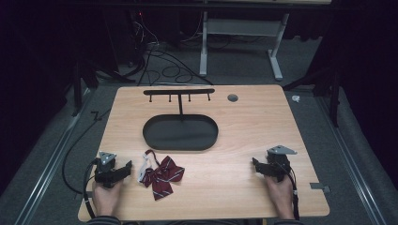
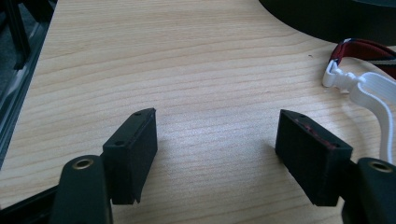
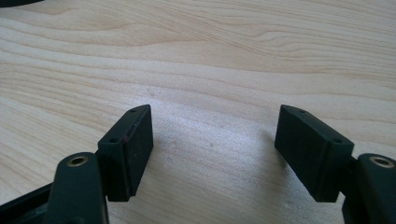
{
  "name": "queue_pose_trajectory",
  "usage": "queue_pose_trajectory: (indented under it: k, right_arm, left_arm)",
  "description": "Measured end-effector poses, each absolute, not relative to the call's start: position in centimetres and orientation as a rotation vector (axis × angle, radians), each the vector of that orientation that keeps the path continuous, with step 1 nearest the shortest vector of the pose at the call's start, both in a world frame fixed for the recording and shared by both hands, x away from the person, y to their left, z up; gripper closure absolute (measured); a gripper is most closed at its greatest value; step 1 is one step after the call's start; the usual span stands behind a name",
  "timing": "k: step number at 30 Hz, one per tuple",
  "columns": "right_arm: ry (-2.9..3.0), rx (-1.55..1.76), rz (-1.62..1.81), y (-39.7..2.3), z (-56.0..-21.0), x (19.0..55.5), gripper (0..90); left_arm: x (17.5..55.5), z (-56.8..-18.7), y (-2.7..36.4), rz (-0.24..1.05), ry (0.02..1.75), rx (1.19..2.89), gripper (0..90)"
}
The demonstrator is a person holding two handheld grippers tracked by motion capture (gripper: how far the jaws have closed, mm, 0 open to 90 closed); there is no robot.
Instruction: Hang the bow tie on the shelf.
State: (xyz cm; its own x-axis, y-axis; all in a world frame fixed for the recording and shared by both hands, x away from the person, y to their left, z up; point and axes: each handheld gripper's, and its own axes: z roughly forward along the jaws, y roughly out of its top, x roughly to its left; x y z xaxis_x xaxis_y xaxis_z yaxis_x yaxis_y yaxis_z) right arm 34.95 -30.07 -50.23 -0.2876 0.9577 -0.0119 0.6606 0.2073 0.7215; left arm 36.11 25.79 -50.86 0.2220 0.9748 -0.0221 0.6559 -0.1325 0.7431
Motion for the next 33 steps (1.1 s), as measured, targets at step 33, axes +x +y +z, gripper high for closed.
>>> queue_pose_trajectory:
  k: [33]
  right_arm:
    - [2.029,1.495,0.856,-30.1,-50.2,35.0,29.1]
  left_arm:
    - [36.4,-47.3,23.2,0.515,1.369,1.879,46.1]
